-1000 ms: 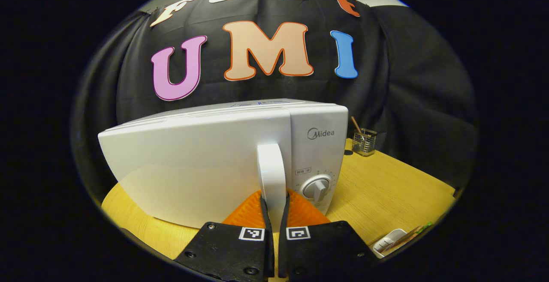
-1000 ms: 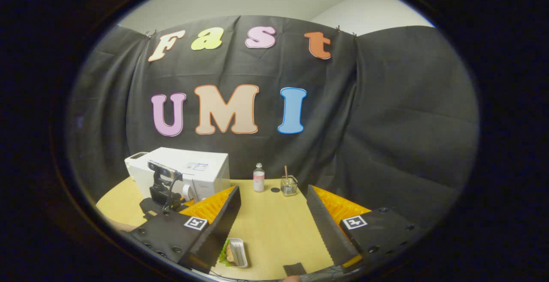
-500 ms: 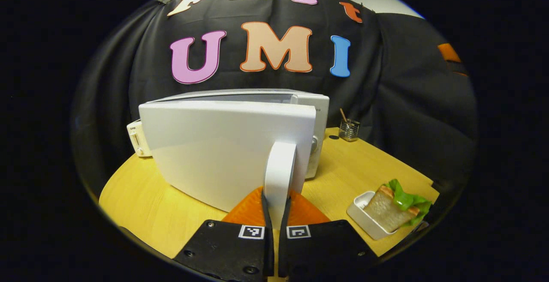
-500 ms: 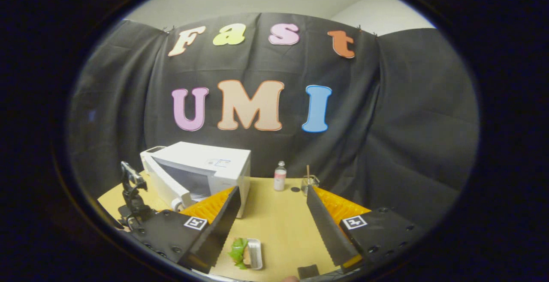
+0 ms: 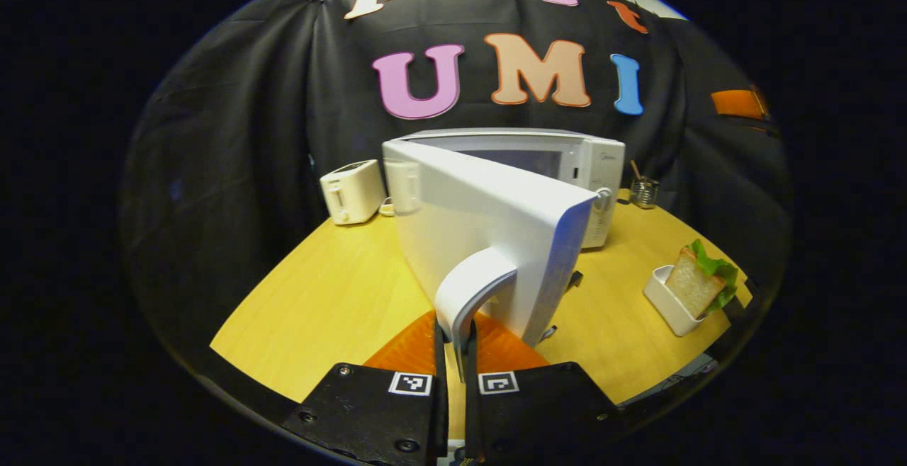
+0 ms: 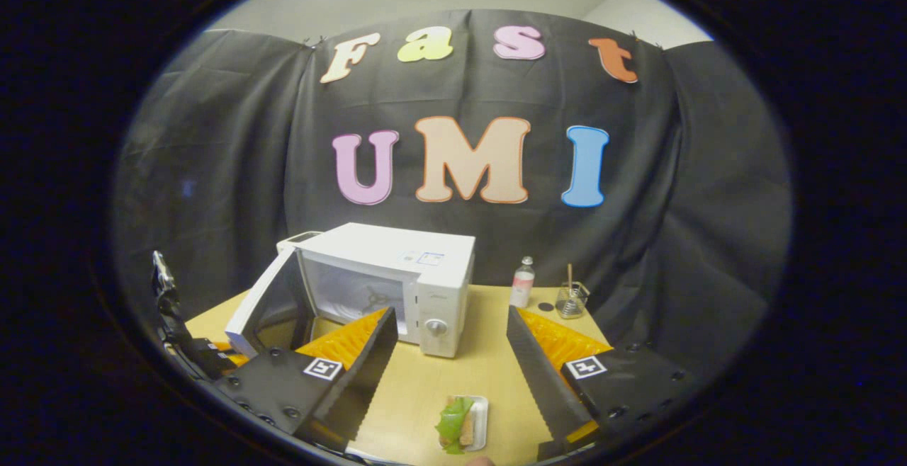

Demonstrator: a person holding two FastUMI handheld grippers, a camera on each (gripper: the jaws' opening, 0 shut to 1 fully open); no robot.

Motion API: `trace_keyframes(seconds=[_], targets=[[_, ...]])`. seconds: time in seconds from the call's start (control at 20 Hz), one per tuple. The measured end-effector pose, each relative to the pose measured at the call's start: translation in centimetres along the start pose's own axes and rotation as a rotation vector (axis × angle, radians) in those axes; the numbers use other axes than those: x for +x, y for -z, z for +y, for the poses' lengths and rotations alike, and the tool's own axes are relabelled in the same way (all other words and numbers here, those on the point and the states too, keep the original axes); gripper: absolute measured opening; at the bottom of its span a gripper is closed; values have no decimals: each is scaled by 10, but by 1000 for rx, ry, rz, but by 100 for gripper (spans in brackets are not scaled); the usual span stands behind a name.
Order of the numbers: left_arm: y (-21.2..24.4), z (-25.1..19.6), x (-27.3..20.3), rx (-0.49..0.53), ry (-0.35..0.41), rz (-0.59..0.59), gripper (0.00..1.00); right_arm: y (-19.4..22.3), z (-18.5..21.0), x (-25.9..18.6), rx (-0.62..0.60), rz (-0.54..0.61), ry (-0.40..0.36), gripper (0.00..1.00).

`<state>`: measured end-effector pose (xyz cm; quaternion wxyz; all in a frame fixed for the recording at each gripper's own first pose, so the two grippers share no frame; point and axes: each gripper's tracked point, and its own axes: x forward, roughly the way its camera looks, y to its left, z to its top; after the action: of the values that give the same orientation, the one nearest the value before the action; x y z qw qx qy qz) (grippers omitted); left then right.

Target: Open the microwave oven with the left hand, put the food in, and close the microwave oven.

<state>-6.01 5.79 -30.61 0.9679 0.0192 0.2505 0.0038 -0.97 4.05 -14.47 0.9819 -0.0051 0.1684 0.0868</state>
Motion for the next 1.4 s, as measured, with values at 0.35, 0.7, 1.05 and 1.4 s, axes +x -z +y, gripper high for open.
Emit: trace_keyframes(seconds=[0.35, 0.7, 1.05, 1.4], targets=[[8, 41, -5, -72, 36, 28, 8, 6, 26, 10, -10, 7, -61, 98], [9, 54, -7, -70, 32, 33, 16, 18, 14, 9, -7, 25, -28, 97], [5, 54, -22, -28, -10, 15, 99, 76, -10, 10, 4, 125, 15, 96], [-13, 66, -64, -69, -37, 13, 98, 160, -11, 8, 4, 288, 2, 97]])
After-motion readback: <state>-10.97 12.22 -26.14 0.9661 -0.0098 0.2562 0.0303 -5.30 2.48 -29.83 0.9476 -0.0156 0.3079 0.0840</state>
